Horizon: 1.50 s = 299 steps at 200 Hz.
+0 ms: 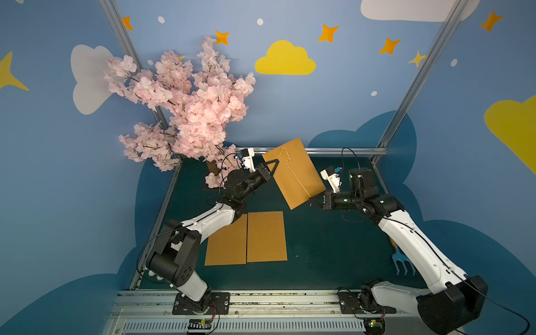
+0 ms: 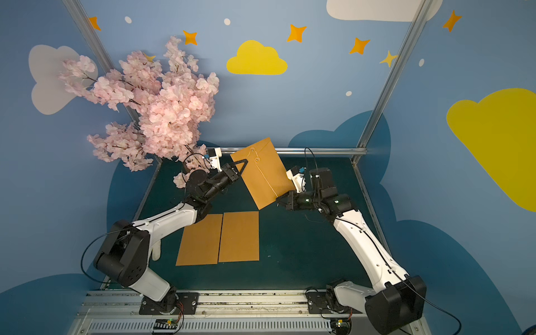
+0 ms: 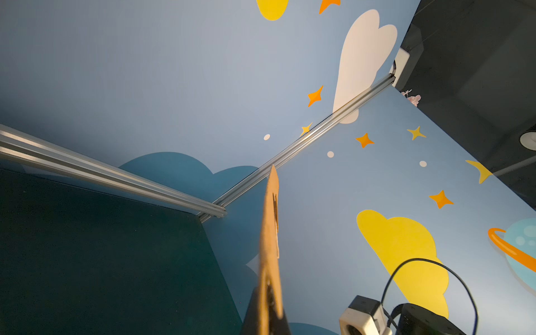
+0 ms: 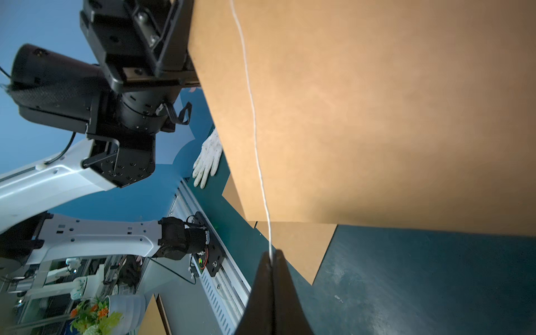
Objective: Open the file bag
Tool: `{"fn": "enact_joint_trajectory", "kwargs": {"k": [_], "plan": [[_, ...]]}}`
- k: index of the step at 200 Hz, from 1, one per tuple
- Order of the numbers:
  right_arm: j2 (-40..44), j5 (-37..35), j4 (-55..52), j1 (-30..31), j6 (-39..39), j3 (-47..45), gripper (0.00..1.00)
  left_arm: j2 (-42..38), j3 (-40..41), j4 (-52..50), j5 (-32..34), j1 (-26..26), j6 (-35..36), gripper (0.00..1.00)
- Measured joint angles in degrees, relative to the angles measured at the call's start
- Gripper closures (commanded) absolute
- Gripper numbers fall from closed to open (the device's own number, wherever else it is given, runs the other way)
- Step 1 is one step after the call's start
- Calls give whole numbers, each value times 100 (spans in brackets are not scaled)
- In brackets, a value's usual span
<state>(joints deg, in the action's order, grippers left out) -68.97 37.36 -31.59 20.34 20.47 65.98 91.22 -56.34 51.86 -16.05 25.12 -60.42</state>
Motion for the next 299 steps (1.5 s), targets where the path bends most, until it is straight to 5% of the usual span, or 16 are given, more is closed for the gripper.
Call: {"fn": "enact_joint_trajectory", "kwargs": {"k": [101, 299], "plan": [[-166, 160, 63, -1231, 31, 535, 100, -317, 798, -116, -382, -17, 66, 98], [-2057, 671, 37, -1032, 4, 3115, 100, -566, 1596, -103, -647, 651, 219, 98]]}}
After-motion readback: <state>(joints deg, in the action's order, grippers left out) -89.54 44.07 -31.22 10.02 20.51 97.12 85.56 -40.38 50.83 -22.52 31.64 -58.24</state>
